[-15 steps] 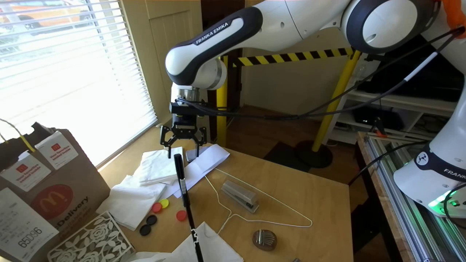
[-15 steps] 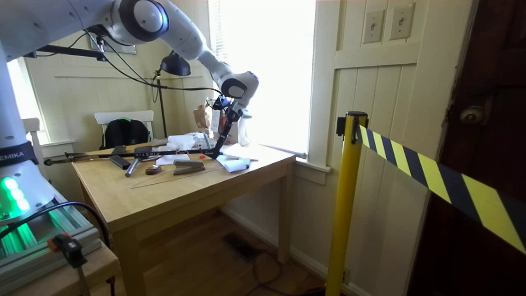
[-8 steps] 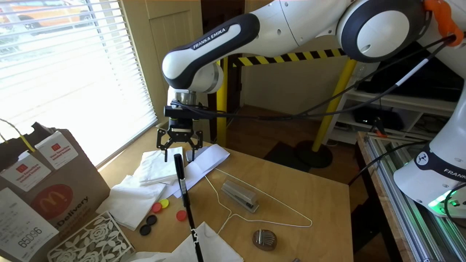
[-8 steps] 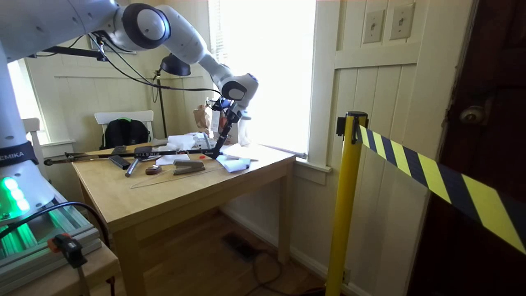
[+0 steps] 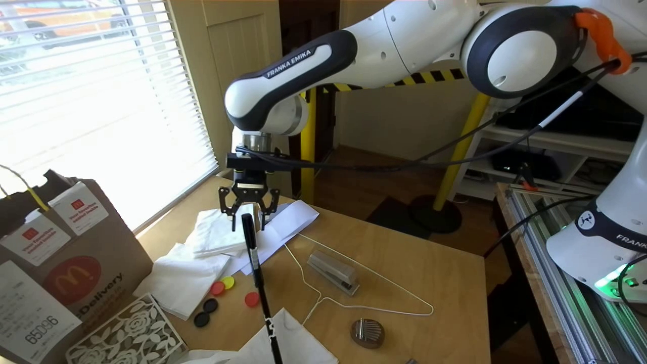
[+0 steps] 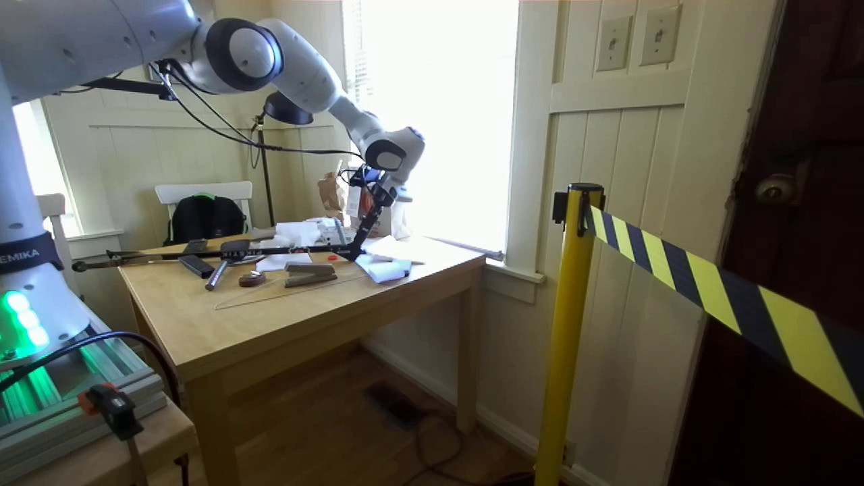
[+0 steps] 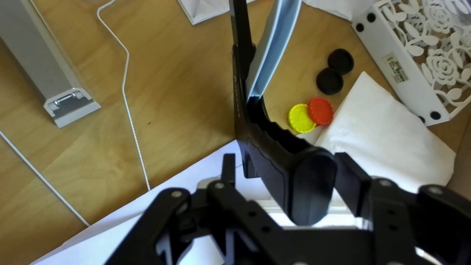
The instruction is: Pick up the black object from the table and put it on the floor
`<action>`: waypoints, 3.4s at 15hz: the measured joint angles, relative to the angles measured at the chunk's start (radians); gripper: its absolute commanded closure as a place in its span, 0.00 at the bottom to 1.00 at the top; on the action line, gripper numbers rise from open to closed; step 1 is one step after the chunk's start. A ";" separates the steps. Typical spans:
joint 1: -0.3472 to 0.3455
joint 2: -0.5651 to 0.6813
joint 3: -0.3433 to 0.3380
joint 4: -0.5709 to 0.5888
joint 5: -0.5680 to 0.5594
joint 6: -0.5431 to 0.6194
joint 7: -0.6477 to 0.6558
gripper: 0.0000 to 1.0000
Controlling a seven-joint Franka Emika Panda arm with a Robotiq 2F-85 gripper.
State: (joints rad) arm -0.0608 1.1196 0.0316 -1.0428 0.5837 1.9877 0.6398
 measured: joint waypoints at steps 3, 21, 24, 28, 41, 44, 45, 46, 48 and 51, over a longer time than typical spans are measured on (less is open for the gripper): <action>0.000 0.007 0.001 0.013 0.000 0.000 0.001 0.84; -0.036 -0.166 0.026 -0.027 -0.004 -0.108 -0.085 0.92; -0.042 -0.259 0.028 -0.100 0.001 -0.109 -0.136 0.92; -0.043 -0.390 0.029 -0.211 0.005 -0.107 -0.200 0.91; -0.041 -0.744 0.026 -0.487 0.073 0.028 -0.420 0.91; -0.042 -0.797 0.019 -0.519 0.091 0.029 -0.461 0.91; -0.042 -0.814 0.015 -0.528 0.093 0.029 -0.468 0.91; -0.042 -0.829 0.008 -0.534 0.093 0.029 -0.471 0.91; -0.044 -0.863 -0.008 -0.545 0.095 0.029 -0.475 0.91; -0.050 -0.910 -0.029 -0.554 0.097 0.023 -0.496 0.91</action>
State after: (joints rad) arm -0.1104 0.2100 0.0028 -1.5968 0.6803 2.0102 0.1433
